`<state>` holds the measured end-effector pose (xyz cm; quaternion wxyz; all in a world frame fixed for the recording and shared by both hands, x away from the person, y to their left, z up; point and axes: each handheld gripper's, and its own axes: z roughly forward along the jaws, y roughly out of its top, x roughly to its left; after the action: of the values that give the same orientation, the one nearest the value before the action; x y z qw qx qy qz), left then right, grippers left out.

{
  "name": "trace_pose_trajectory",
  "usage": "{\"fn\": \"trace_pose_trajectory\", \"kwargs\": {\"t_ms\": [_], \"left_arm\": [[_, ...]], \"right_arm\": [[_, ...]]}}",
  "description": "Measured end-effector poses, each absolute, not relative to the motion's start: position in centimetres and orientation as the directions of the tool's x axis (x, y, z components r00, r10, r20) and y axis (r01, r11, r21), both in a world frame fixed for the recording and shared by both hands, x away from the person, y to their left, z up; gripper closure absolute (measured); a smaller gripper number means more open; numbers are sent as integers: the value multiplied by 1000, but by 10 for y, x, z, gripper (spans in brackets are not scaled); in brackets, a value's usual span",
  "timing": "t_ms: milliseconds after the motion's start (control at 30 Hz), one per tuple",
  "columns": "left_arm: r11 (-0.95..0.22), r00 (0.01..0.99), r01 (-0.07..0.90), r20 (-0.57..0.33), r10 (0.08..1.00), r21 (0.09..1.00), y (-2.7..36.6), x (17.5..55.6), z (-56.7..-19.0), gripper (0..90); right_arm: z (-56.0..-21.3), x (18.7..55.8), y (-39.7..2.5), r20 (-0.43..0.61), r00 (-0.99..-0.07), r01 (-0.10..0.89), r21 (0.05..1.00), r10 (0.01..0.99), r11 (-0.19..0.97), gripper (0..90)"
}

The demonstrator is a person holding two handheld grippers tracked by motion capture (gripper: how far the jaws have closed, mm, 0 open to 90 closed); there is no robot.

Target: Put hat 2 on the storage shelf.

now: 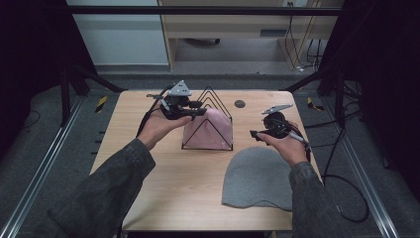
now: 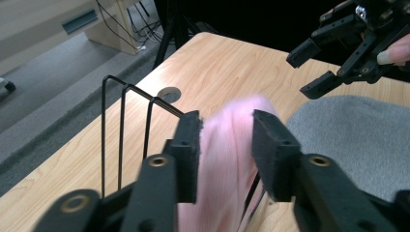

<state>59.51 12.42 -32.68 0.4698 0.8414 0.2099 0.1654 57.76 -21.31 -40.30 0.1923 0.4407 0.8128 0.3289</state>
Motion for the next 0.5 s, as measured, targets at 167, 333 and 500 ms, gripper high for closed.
{"fn": "trace_pose_trajectory", "kwargs": {"t_ms": [167, 333, 500], "left_arm": [[-461, 834, 188, 107, 542, 867, 131, 587, -322, 456], [-454, 812, 198, 114, 572, 868, 142, 576, -321, 315], [-472, 804, 218, 116, 583, 854, 158, 560, -329, 216]], "right_arm": [[-412, 579, -225, -4, -506, 623, 691, 863, 368, 263], [-422, 581, -231, 31, -492, 657, 668, 870, 348, 240], [-426, 582, -237, 43, -482, 669, 663, 875, 336, 323]]}}
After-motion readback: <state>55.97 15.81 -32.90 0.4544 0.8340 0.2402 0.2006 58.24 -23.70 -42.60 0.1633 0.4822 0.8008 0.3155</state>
